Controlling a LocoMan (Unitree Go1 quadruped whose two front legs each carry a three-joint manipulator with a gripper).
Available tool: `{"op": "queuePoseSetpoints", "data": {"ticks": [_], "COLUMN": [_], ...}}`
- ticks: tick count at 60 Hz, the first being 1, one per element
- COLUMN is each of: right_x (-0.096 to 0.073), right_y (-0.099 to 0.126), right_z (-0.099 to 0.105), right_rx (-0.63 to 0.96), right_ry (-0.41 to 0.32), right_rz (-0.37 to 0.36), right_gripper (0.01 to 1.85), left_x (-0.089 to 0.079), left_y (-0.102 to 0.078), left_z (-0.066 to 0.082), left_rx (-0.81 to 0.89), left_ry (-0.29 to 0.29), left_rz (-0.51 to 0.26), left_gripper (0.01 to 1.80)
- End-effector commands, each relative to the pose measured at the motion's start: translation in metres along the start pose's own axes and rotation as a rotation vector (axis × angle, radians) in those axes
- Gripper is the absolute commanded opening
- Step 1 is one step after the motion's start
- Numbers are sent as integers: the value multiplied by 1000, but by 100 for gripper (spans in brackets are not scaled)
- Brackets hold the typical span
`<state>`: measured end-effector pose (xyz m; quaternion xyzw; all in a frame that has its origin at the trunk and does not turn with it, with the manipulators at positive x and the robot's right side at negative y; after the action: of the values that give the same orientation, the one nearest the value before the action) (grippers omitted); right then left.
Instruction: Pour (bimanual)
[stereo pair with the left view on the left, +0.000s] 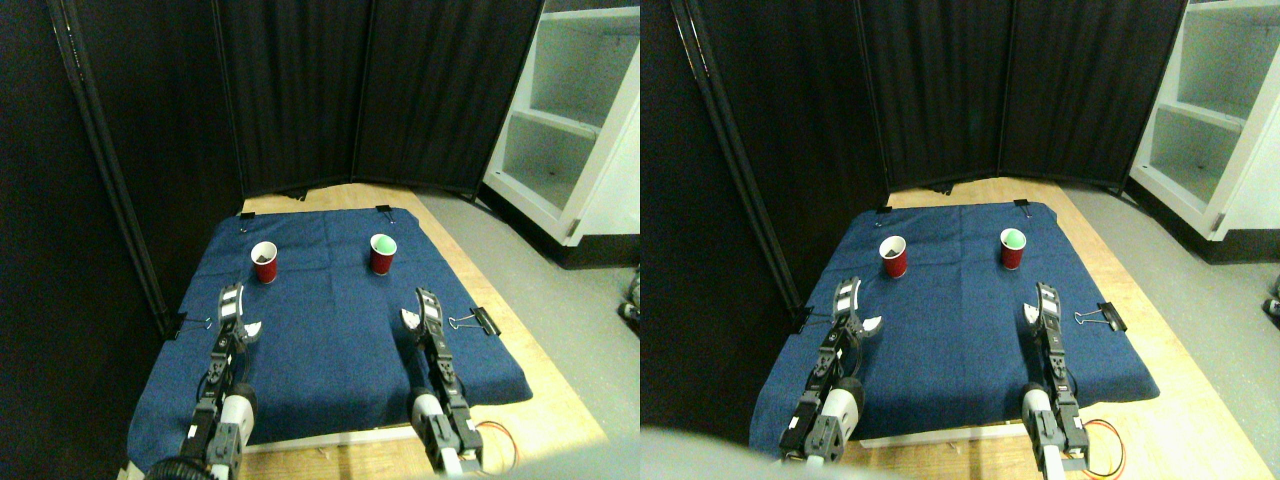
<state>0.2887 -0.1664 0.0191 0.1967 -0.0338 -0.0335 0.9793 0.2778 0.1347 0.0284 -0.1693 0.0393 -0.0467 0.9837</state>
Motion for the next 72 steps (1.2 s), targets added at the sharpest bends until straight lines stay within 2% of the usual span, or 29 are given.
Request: {"op": "queuePoseSetpoints", "data": {"ticks": [1,8,14,17,19,26,29,34,44,53,56,63,65,72], "right_x": [8,18,22,25,26,31,34,43,61,74,79,84,87,92], "right_y": [7,7,8,8,8,9,9,8,4,1,1,1,2,5], "right_z": [8,14,17,18,20,22,23,22,16,10,8,6,4,-1], "right_rx": [21,94,154,218,285,396,450,518,738,818,860,878,914,981], "right_ry": [-54,-64,-67,-71,-56,-52,-51,-66,-83,-91,-93,-75,-63,-51], "right_rz": [8,-28,-29,-33,-64,-68,-102,-139,-232,-258,-276,-282,-285,-312], "right_gripper": [45,49,48,49,50,54,55,58,62,63,65,73,77,85], "left_x": [7,15,18,19,21,28,34,43,61,77,82,90,94,98], "left_y": [-5,-6,-7,-8,-8,-5,-2,1,13,25,27,32,33,32], "left_z": [4,8,13,17,19,20,20,18,12,3,0,-6,-10,-16], "left_rx": [-29,-83,-120,-142,-161,-225,-276,-458,-646,-737,-780,-852,-902,-944], "left_ry": [-30,-38,-43,-48,-51,-62,-69,-85,-131,-167,-195,-223,-231,-240], "left_rz": [3,32,50,69,83,132,153,233,308,373,400,433,453,477], "left_gripper": [70,70,68,69,69,71,73,75,75,82,76,76,84,88]}}
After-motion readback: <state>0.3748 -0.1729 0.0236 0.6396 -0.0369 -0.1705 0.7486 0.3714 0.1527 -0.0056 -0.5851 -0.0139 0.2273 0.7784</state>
